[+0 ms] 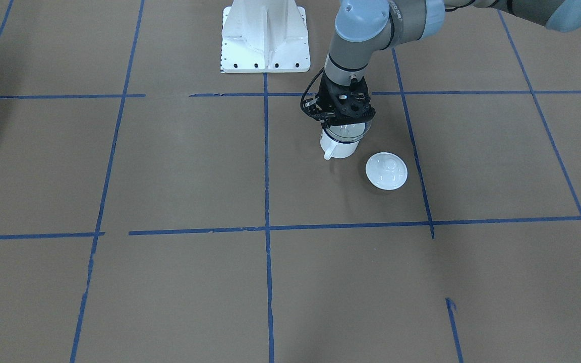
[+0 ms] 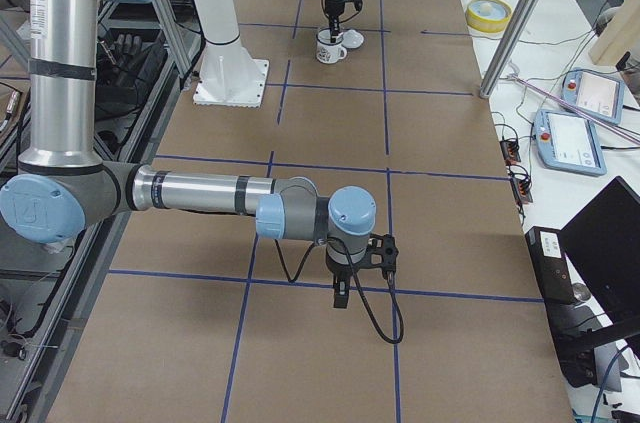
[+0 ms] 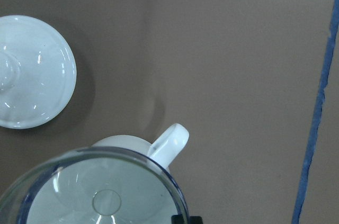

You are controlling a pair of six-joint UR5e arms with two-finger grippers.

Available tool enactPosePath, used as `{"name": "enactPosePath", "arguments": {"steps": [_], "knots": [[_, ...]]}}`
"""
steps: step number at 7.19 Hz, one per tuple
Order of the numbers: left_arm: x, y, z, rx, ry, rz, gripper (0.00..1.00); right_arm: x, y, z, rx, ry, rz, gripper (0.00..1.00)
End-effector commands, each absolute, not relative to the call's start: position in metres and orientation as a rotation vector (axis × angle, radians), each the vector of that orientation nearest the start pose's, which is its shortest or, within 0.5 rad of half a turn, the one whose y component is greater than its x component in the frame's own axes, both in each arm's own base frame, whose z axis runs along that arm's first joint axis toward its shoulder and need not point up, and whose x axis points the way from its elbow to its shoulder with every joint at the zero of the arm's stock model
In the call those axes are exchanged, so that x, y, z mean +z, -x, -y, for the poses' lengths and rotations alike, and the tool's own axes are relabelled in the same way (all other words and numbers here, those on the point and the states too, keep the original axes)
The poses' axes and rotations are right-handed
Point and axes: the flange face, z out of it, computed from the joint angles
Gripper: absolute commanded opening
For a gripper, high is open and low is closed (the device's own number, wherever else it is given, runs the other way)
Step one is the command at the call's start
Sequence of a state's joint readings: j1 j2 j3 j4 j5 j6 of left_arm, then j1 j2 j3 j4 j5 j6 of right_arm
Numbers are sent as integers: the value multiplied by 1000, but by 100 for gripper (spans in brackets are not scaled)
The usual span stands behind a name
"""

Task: Remove funnel from cup
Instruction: 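Lower the left gripper and close it on the glass funnel rim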

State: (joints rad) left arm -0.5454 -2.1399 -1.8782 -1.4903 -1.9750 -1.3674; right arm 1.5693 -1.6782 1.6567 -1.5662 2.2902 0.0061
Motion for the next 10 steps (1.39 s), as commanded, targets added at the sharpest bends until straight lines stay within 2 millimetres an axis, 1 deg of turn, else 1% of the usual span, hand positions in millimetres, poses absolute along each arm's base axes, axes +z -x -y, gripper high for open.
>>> {"name": "enactPosePath", "arguments": {"steps": [1,2,4,5,7,8,10], "knots": [[201,-469,397,-181,59,-925,0,670,-67,445,10,19,719,100],[193,-461,394,-182,46,-968,0,670,-67,445,10,19,719,100],[180,-452,387,-169,67,-1023,0,670,-67,445,10,19,719,100],[177,-451,386,-167,60,-1045,0,670,-67,445,10,19,719,100],[162,-429,381,-155,77,-1109,0,670,-67,445,10,19,719,100],[156,-408,393,-173,86,-1132,0,670,-67,445,10,19,719,100],[147,-359,426,-238,52,-1162,0,670,-67,445,10,19,719,100]]}}
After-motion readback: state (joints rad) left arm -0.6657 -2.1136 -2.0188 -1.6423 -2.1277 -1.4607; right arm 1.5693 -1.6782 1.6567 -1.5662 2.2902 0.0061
